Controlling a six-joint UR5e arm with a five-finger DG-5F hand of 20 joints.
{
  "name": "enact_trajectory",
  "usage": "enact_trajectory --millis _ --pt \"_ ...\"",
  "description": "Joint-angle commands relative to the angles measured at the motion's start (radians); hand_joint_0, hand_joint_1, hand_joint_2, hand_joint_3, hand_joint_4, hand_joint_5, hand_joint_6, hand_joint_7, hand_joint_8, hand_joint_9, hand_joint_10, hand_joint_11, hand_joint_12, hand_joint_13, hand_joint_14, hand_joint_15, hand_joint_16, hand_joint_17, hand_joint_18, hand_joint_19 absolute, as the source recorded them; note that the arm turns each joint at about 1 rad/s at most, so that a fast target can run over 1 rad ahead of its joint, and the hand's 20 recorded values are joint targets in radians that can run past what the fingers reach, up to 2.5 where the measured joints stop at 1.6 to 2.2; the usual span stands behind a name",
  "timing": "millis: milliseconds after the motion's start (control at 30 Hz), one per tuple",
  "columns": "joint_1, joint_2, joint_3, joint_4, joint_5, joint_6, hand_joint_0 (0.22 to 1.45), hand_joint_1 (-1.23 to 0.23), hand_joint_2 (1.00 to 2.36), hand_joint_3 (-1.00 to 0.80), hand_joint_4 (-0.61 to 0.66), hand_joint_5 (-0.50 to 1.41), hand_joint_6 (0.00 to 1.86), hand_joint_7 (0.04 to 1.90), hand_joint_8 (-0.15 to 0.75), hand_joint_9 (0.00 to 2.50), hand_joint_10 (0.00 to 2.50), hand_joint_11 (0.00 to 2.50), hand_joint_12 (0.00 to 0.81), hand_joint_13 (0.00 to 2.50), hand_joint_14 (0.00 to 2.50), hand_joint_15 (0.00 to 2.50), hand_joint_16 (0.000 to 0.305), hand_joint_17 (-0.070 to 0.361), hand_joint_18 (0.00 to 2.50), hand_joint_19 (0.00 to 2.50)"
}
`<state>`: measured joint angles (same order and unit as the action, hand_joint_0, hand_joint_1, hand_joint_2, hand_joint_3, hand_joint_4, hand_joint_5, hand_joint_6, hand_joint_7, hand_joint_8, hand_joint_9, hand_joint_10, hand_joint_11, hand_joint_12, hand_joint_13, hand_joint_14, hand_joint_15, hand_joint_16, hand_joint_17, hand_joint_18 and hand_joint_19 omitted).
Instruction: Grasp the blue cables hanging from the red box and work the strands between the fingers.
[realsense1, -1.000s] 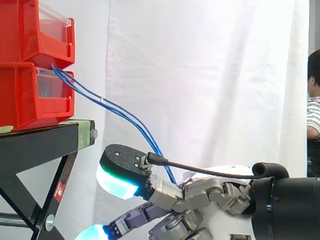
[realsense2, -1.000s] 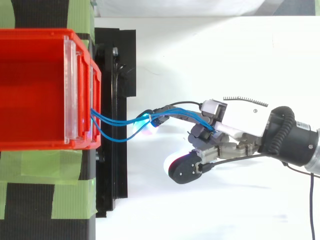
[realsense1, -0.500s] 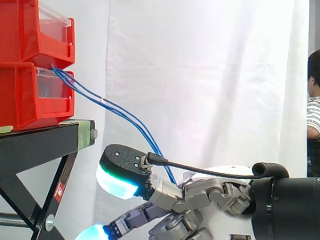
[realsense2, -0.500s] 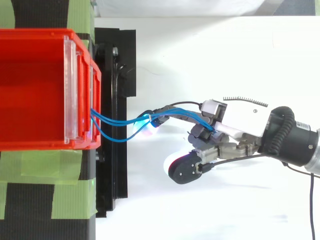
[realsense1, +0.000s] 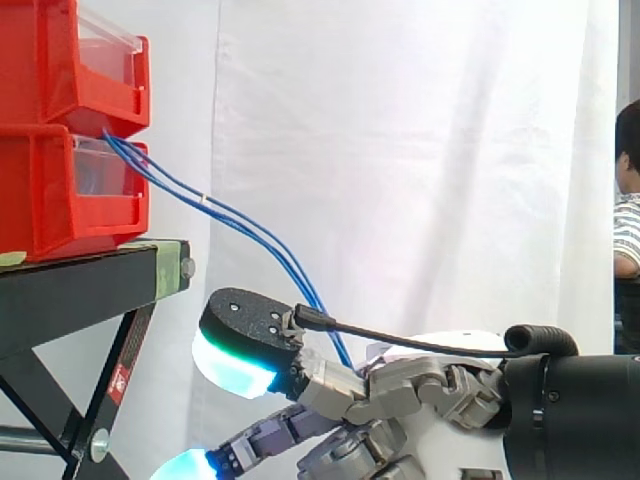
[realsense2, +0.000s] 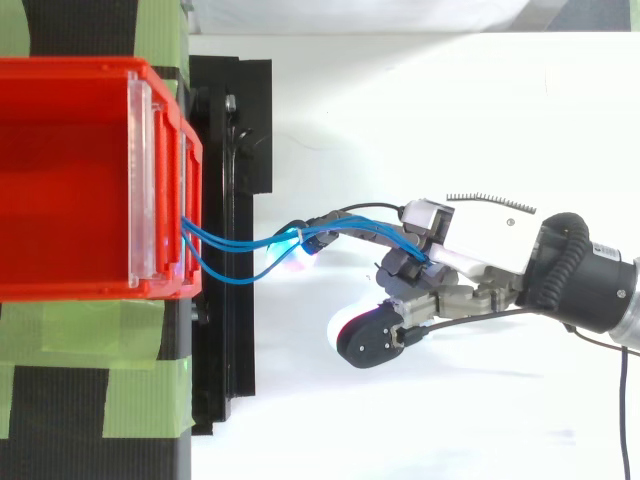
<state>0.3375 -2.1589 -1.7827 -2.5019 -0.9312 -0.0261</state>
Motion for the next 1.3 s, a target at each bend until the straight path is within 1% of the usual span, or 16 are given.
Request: enact_trajectory --millis 0,500,533,733,1067,1267 --pt "0.0 0.001 0.0 0.0 0.0 0.0 0.72 -0.53 1.0 -1.0 0.33 0.05 0.01 0.87 0.52 1.77 2.5 2.5 0.55 1.86 2.5 1.77 0.196 0.147 2.31 0.69" --pt "0.0 0.001 0.0 0.0 -0.001 0.0 0.72 -0.53 1.0 -1.0 0.33 0.05 0.01 0.9 0.523 1.78 2.5 2.5 0.551 1.86 2.5 1.77 0.197 0.148 2.31 0.7" --pt "0.0 -0.001 0.0 0.002 0.0 0.0 0.72 -0.53 1.0 -1.0 0.33 0.05 0.01 0.91 0.521 1.77 2.5 2.5 0.551 1.86 2.5 1.77 0.2 0.15 2.32 0.69" --pt "0.0 0.001 0.0 0.0 0.0 0.0 0.72 -0.53 1.0 -1.0 0.31 0.06 0.02 0.99 0.518 1.77 2.5 2.5 0.557 1.85 2.5 1.79 0.195 0.146 2.3 0.71" --pt "0.0 0.001 0.0 0.0 0.0 0.0 0.73 -0.55 1.0 -1.0 0.26 0.06 0.02 1.01 0.509 1.75 2.5 2.5 0.552 1.85 2.5 1.79 0.197 0.148 2.3 0.7" --pt "0.0 0.001 0.0 0.0 0.0 0.0 0.72 -0.55 1.0 -1.0 0.26 0.06 0.02 1.03 0.513 1.75 2.5 2.5 0.555 1.85 2.5 1.78 0.195 0.146 2.3 0.71"
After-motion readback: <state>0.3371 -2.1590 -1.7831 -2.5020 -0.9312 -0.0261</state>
